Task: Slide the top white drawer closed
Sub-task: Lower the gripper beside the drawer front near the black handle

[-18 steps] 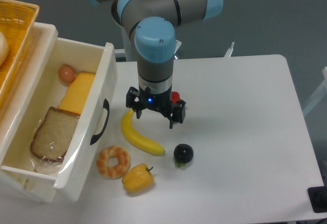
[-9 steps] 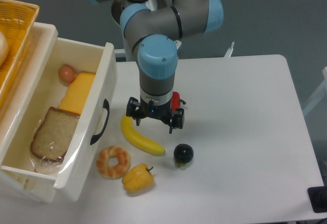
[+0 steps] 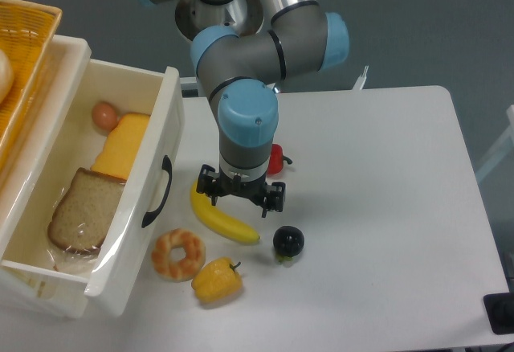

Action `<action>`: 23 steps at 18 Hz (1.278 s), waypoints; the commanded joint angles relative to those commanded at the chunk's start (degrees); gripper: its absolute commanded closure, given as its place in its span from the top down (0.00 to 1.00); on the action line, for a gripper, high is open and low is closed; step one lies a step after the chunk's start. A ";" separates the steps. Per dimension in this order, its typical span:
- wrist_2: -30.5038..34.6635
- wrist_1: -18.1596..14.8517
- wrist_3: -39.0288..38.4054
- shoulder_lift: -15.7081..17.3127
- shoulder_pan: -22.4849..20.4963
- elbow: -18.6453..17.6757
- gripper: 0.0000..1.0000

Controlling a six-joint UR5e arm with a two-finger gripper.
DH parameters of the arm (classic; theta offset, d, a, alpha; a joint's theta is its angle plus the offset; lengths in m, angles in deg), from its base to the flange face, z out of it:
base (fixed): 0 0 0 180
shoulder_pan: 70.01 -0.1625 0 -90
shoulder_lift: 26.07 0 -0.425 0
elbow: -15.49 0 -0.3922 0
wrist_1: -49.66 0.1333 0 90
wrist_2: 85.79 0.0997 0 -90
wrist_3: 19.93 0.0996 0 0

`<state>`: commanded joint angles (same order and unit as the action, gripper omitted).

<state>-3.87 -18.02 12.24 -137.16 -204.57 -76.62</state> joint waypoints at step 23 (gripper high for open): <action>-6.34 -0.62 -1.58 -0.70 0.97 -0.62 1.00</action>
<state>-10.20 -18.64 10.65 -137.87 -203.60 -77.23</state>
